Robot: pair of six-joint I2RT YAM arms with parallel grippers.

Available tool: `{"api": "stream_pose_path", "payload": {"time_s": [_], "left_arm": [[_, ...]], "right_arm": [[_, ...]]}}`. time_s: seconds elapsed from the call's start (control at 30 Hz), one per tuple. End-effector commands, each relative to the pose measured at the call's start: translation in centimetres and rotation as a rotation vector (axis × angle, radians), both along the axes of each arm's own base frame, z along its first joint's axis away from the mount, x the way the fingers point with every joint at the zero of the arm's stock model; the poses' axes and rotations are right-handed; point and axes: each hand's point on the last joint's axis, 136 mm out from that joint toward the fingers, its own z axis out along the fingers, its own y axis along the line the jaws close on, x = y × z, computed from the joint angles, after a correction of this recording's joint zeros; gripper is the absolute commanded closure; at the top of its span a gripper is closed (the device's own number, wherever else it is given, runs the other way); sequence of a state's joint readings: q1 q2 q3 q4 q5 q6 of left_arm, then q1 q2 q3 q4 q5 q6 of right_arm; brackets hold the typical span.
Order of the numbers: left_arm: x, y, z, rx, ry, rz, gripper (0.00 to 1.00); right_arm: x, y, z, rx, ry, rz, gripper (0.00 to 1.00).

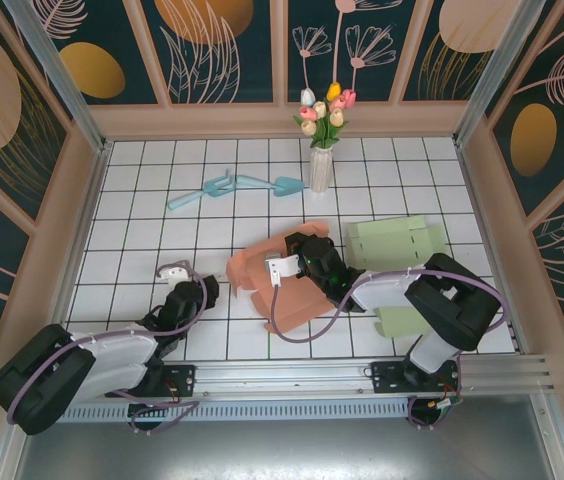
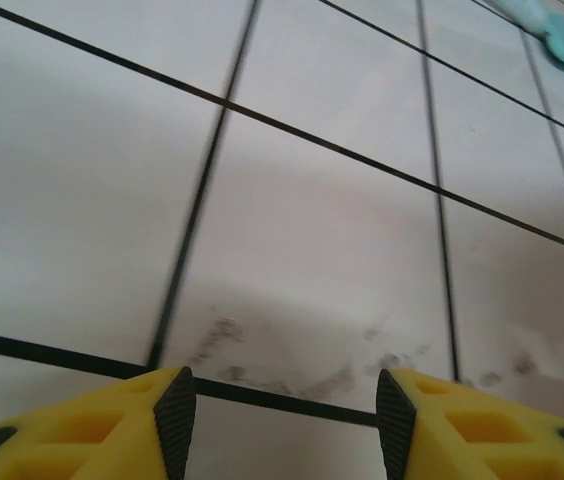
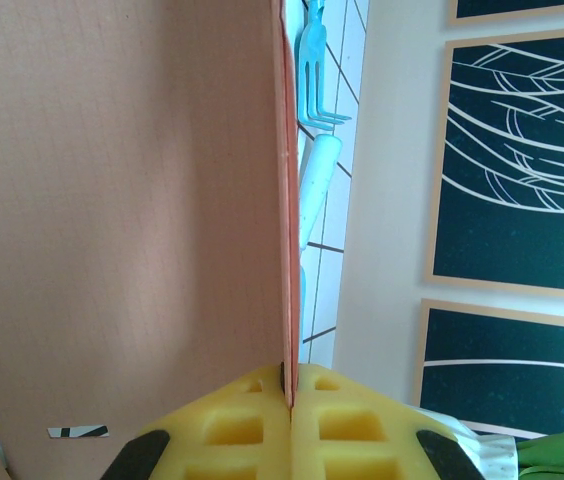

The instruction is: Fold the paper box

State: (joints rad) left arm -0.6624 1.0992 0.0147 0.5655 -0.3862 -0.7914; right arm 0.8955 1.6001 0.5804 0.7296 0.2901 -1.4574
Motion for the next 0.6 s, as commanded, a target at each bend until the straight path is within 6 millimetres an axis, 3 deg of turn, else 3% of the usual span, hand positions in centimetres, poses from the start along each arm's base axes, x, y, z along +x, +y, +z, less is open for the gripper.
{"api": "stream_pose_path", "payload": {"time_s": [0.0,0.2,0.57], "left_arm": [[-0.6,-2.6,1.1,-0.053,-0.044,-0.162,0.47],[-1.5,-5.5,2.8,-0.126,-0.092,-0.338,0.46],[-1.9,-8.6,3.0,-0.178,-0.078,-0.485,0.47]], "right_arm": [[-1.1,-0.8,-3.0,-0.057,0.085,0.008,1.0],[-1.1,-0.9,-3.3,-0.063,0.089,0.003,1.0],[-1.2,-0.9,-3.6,-0.065,0.1,0.004,1.0]]}}
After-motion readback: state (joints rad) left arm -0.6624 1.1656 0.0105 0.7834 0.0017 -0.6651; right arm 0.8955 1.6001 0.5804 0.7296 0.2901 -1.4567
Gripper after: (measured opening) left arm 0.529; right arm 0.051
